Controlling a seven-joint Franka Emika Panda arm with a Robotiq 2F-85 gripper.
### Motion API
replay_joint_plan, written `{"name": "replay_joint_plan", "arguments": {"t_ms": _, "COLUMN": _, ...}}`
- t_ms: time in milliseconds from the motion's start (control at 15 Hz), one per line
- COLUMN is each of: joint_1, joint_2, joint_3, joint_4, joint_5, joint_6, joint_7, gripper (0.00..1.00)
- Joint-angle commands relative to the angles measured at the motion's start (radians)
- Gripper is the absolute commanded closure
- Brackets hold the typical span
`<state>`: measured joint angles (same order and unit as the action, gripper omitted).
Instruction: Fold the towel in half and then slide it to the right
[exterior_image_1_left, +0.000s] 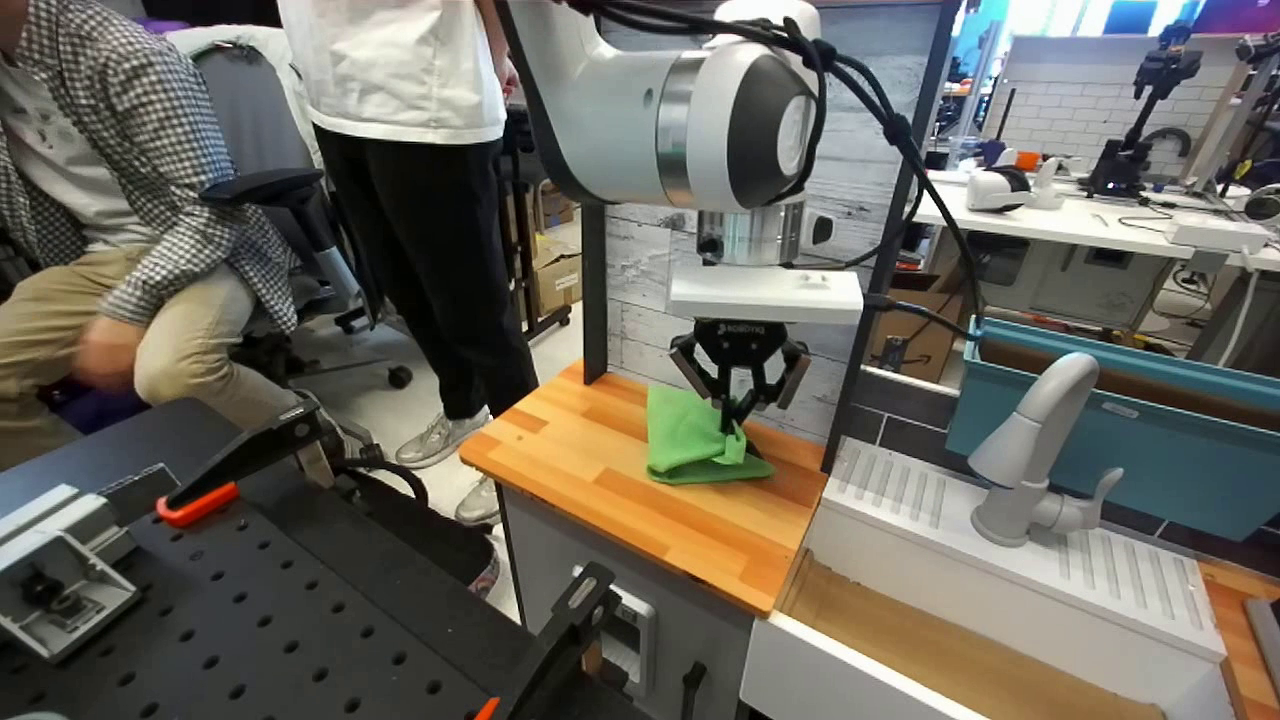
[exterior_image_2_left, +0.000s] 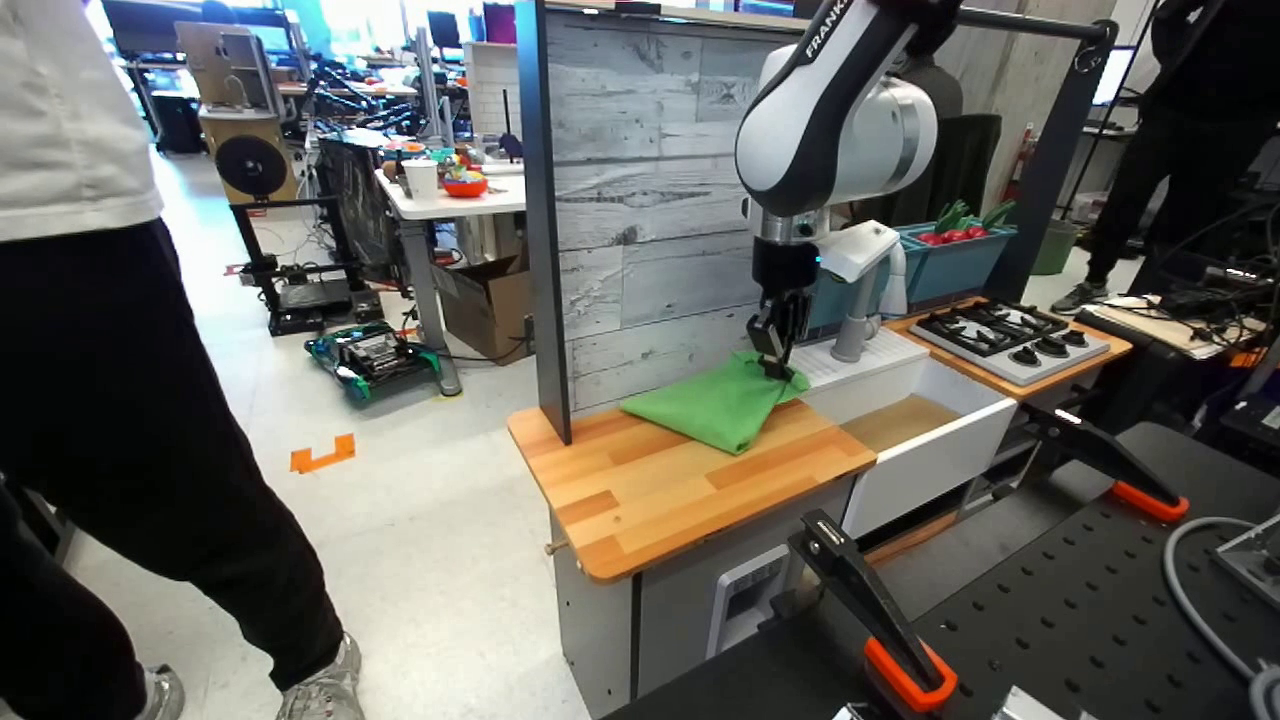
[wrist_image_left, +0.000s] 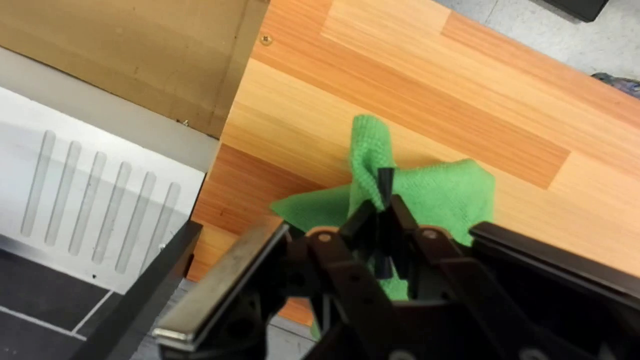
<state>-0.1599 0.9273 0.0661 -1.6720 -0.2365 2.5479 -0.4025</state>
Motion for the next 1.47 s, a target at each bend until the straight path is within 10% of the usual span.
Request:
{"name": "replay_joint_plan", "arguments": {"t_ms": 0, "joint_1": -0.020, "joint_2": 0.117, "joint_3": -0.004, "joint_4": 0.153, "joint_5": 0.046, "joint_6": -0.065, "joint_7": -0.026, "gripper": 0.97}}
{"name": "replay_joint_plan", "arguments": {"t_ms": 600, "joint_1": -0.004, "joint_2": 0.314, "joint_3": -0.008, "joint_4": 0.373, "joint_5": 0.062, "joint_6": -0.144, "joint_7": -0.007, "gripper": 0.97}}
{"name": "replay_joint_plan", "arguments": {"t_ms": 667, "joint_1": 0.002, "joint_2": 0.323, "joint_3": -0.008, "joint_4": 0.385, "joint_5": 0.061, "joint_6": -0.155, "joint_7": -0.003, "gripper": 0.65}}
{"name": "replay_joint_plan", "arguments": {"t_ms": 1400, "joint_1": 0.064, "joint_2": 0.285, "joint_3": -0.014, "joint_4": 0.313, "joint_5": 0.051, "joint_6": -0.115, "joint_7": 0.061, "gripper": 0.00}}
